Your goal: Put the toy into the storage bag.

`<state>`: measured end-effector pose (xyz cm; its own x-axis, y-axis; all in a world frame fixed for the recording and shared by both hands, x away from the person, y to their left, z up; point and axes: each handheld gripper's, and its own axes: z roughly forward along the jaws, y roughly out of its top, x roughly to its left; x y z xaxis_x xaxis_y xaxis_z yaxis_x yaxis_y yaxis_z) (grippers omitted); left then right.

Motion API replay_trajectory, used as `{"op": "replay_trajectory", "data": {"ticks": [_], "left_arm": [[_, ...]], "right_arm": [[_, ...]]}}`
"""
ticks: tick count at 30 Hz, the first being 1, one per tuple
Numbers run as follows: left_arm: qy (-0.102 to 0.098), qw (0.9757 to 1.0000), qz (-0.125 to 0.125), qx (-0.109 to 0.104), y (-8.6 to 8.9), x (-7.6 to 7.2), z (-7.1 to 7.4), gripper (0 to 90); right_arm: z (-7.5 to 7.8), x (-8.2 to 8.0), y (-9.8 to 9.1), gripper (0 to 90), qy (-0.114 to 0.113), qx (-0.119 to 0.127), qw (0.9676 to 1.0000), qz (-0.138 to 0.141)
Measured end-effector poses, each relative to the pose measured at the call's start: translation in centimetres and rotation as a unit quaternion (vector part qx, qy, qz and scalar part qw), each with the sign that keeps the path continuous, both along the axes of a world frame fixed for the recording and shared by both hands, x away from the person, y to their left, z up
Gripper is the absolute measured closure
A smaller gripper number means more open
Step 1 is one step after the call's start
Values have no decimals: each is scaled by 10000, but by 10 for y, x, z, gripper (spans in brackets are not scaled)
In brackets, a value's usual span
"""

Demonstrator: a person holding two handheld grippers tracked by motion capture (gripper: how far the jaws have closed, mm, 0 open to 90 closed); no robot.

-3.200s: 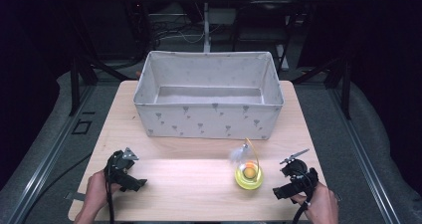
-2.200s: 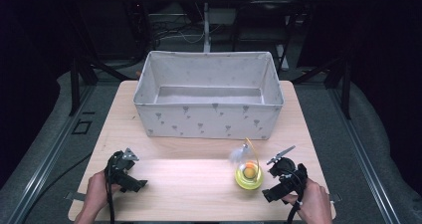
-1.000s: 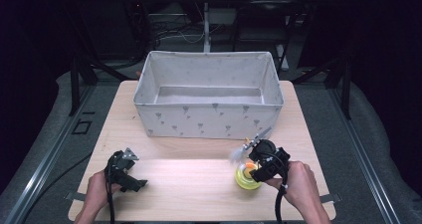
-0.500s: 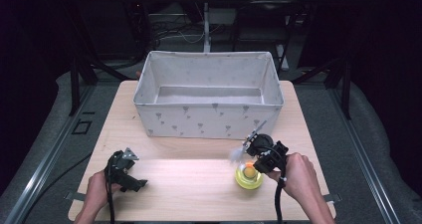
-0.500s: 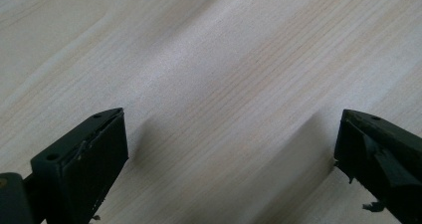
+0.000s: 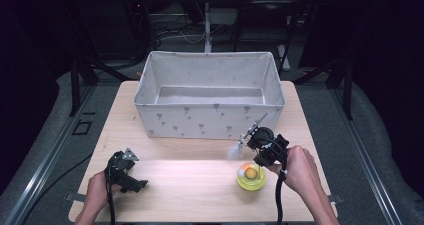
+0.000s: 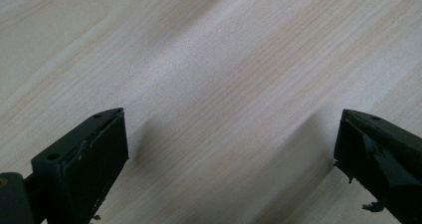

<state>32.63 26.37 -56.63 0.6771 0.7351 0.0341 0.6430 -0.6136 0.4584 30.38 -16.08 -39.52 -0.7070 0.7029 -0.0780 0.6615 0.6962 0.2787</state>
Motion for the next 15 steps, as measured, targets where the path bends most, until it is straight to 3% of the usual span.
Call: {"op": "replay_trajectory", "data": {"ticks": [15], "left_arm": [[-1,10000,-8,1,0,0,0,7]], "right_arm": [[15,13,0,880,-58,37,10000,13]]}}
